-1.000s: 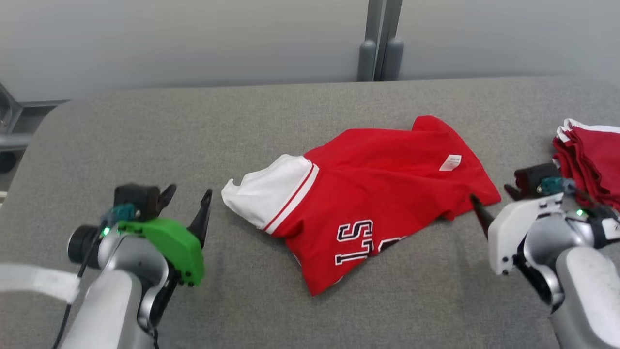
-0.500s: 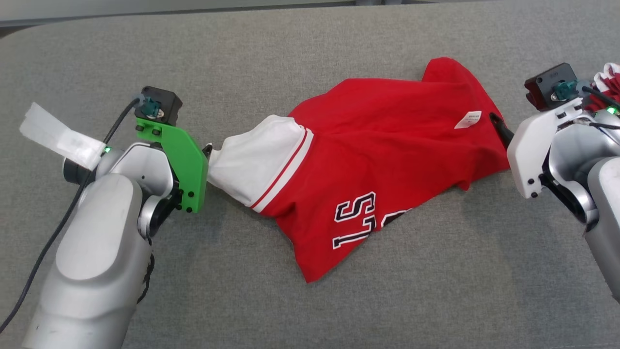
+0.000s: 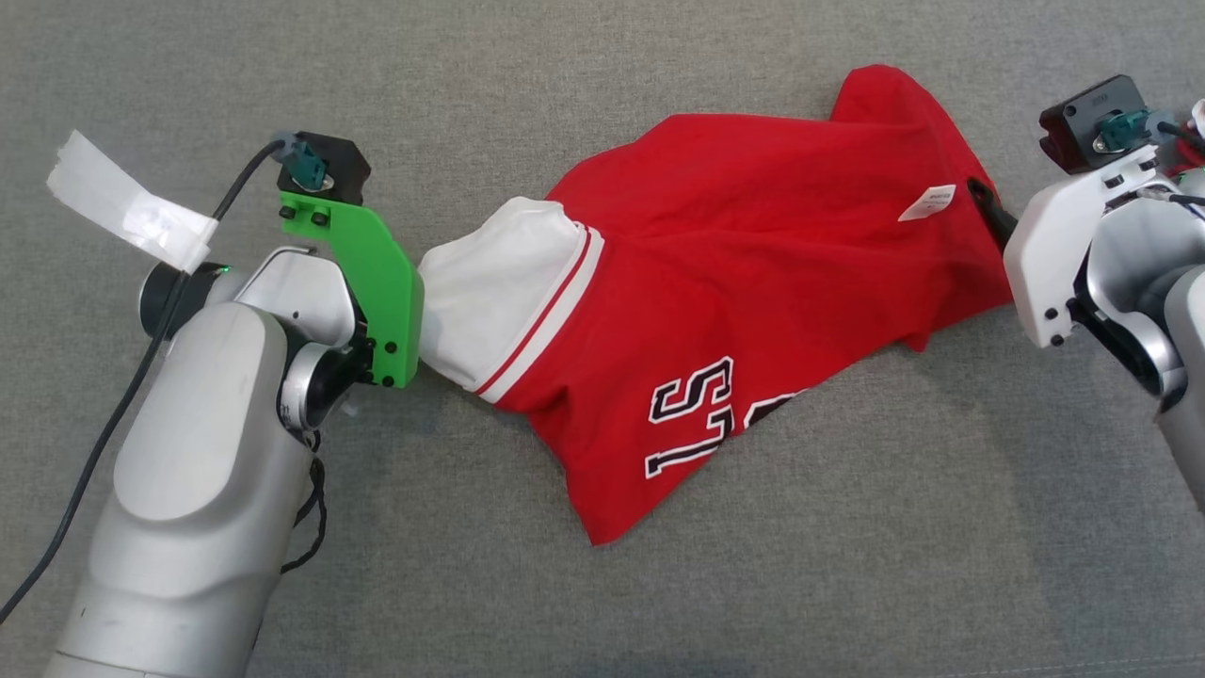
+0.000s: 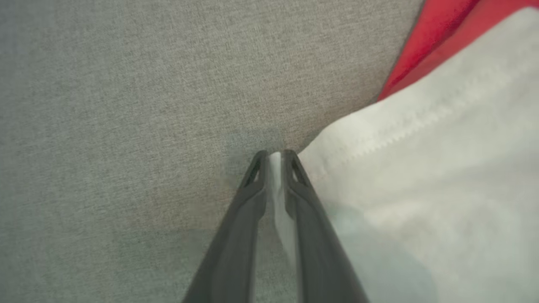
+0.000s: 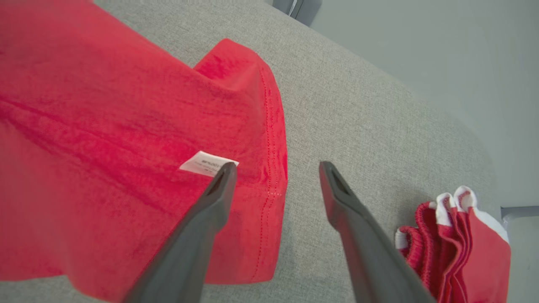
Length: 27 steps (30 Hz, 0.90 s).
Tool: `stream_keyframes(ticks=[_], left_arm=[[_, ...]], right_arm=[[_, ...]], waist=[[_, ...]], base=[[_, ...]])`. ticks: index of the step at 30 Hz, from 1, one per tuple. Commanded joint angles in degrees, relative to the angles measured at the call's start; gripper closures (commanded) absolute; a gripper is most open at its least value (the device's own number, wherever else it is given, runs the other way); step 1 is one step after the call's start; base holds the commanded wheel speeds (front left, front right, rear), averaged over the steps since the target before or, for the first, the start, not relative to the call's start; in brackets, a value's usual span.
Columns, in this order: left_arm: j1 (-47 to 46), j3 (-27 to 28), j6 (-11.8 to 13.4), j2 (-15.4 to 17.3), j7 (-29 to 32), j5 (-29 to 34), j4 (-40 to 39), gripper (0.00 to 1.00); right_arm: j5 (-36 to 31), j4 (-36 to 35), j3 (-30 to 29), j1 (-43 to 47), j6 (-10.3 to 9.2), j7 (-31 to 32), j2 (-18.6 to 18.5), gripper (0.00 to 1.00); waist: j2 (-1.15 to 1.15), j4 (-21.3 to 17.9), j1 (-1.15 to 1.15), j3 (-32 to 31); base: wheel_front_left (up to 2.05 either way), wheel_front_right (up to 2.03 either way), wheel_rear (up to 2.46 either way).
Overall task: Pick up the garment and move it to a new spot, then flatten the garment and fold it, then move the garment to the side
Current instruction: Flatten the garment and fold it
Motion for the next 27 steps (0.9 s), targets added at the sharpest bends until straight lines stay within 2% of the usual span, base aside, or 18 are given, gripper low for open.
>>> stream_keyframes(ticks=[1,11,14,19,27], left_arm=[[0.3,-0.04,0.46,0.0,0.22,-0.18,-0.54,1.0],[1.29,-2.68,0.57,-2.81,0.59,-0.33,-2.82,1.0],[0.97,-3.72,0.79,-3.84,-0.17,0.08,-2.49,1.0],[0.26,-4.82,0.87,-5.41,-1.39,-0.15,-1.4,1.0],[-1.36,-5.99,0.31,-6.33,-2.12,-0.53,0.27,1.0]], right_arm=[[0.83,0.04,-0.42,-0.67,-0.09,-0.29,-0.48,0.0],[2.97,2.89,-4.7,0.82,-0.09,-0.56,-2.55,0.0],[2.27,4.4,-4.56,1.13,-0.09,-3.09,-3.58,0.0],[1.88,8.31,-4.57,1.82,-0.09,-9.73,-2.54,0.0],[2.51,15.22,-1.21,-1.42,-0.09,-9.66,-2.69,0.0]], waist=[[0.0,0.06,-0.01,0.41],[0.0,1.27,-0.01,0.16],[0.0,1.83,-0.01,-0.03],[0.0,2.74,-0.01,0.3],[0.0,3.82,-0.01,1.7]], base=[[0.0,0.0,0.0],[0.0,0.0,0.0],[0.0,0.0,0.0],[0.0,0.0,0.0],[0.0,0.0,0.0]])
